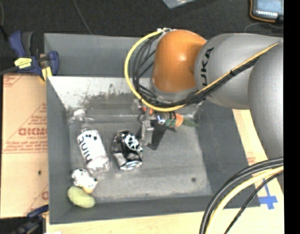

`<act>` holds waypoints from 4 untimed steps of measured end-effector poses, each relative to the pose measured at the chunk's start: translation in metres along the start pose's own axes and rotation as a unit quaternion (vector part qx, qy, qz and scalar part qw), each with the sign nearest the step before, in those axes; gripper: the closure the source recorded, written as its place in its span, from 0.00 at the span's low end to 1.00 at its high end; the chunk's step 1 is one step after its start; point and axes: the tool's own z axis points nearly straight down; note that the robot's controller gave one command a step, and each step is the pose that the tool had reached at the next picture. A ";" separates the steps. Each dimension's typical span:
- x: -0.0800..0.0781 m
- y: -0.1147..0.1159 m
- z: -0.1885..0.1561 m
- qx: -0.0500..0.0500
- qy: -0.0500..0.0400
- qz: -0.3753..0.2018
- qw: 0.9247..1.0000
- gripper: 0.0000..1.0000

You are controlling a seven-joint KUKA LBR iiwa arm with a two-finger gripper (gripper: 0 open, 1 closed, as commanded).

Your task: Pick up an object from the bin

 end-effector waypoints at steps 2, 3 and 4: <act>0.012 -0.030 0.072 0.000 -0.002 -0.128 0.992 0.00; 0.000 -0.029 0.075 0.003 -0.005 -0.197 0.980 1.00; 0.000 -0.029 0.075 0.003 -0.005 -0.197 0.980 1.00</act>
Offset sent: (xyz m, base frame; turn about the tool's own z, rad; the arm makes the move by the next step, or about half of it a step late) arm -0.0132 -0.0351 -0.0859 -0.2849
